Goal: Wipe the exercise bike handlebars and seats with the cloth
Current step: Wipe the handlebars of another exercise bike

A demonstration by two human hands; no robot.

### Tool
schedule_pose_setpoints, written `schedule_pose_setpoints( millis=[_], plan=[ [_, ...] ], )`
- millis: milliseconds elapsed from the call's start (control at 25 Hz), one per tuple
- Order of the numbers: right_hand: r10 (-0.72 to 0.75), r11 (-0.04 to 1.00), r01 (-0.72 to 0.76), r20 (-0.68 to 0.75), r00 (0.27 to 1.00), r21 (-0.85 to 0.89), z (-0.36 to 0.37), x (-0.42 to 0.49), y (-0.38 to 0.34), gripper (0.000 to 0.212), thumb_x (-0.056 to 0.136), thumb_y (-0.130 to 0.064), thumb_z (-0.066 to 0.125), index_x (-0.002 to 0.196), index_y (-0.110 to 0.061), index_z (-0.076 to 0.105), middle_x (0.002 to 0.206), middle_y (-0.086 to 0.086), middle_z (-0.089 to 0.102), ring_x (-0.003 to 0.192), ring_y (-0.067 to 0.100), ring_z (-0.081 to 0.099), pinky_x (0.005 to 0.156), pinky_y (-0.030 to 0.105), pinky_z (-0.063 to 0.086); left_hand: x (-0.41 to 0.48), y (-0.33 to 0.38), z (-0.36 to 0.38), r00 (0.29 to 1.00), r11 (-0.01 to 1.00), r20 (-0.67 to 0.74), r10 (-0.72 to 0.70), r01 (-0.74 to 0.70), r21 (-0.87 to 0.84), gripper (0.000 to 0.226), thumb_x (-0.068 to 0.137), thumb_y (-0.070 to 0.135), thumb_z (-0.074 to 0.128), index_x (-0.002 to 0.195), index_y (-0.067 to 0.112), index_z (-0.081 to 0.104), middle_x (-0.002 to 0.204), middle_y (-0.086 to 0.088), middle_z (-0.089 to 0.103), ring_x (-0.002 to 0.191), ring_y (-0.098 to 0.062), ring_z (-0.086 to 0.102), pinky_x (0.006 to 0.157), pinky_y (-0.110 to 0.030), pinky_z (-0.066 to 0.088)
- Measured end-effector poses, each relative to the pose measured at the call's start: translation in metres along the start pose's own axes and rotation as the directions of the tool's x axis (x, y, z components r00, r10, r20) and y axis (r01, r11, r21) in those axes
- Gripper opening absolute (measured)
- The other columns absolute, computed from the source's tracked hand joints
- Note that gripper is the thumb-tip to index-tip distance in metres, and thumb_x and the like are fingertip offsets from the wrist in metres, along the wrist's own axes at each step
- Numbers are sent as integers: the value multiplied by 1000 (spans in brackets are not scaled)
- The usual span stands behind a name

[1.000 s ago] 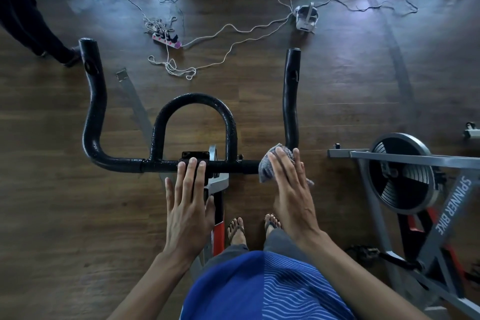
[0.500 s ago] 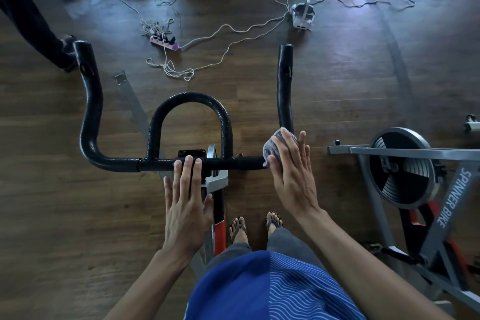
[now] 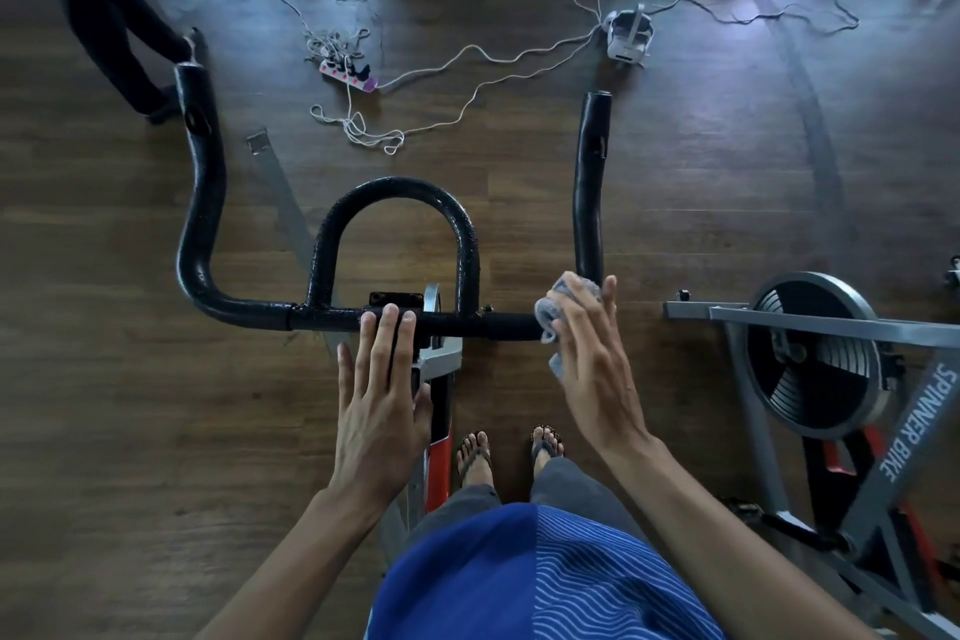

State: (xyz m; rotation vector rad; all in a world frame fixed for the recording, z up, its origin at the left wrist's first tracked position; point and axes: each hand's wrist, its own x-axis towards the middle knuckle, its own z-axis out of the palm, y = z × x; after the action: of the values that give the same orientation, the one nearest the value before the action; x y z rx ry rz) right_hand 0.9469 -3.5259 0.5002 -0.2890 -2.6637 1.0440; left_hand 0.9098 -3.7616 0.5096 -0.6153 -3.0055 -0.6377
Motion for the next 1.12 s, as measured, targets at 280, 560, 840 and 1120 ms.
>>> schedule_pose_setpoints(
  millis=[280,560,840,1120],
  plan=[
    [-385,922,387,162,908,20,-6,42,-62,40,105,-24,44,140,-9,53,155,6,41,154,10,6,123,47,21,2,-15,-4,992,993,-61,-113,111,-43,80,93,32,58,159,12,16,167,-7,11,156,-21,-1,124,-57,11],
    [-611,671,703,360,705,-237,30,51,-50,46,102,-26,58,145,-11,52,153,6,47,151,27,27,123,45,26,-5,-19,-4,987,989,-55,-151,150,-13,79,99,42,55,160,12,13,168,-4,6,156,-20,-2,124,-54,8],
    [-663,589,786,445,602,-187,27,57,-31,58,103,-11,55,155,-10,30,162,7,29,152,23,23,123,40,27,-4,-14,-3,980,979,-22,-197,195,-54,78,101,43,50,161,15,7,168,1,-1,155,-17,-8,125,-46,5],
    [-655,615,785,506,561,-75,20,68,-35,59,100,-16,63,153,-7,38,160,10,35,151,22,26,122,39,29,-4,0,1,952,954,-93,-292,285,-90,78,100,32,57,160,15,11,169,1,3,155,-14,-5,125,-44,8]
  ],
)
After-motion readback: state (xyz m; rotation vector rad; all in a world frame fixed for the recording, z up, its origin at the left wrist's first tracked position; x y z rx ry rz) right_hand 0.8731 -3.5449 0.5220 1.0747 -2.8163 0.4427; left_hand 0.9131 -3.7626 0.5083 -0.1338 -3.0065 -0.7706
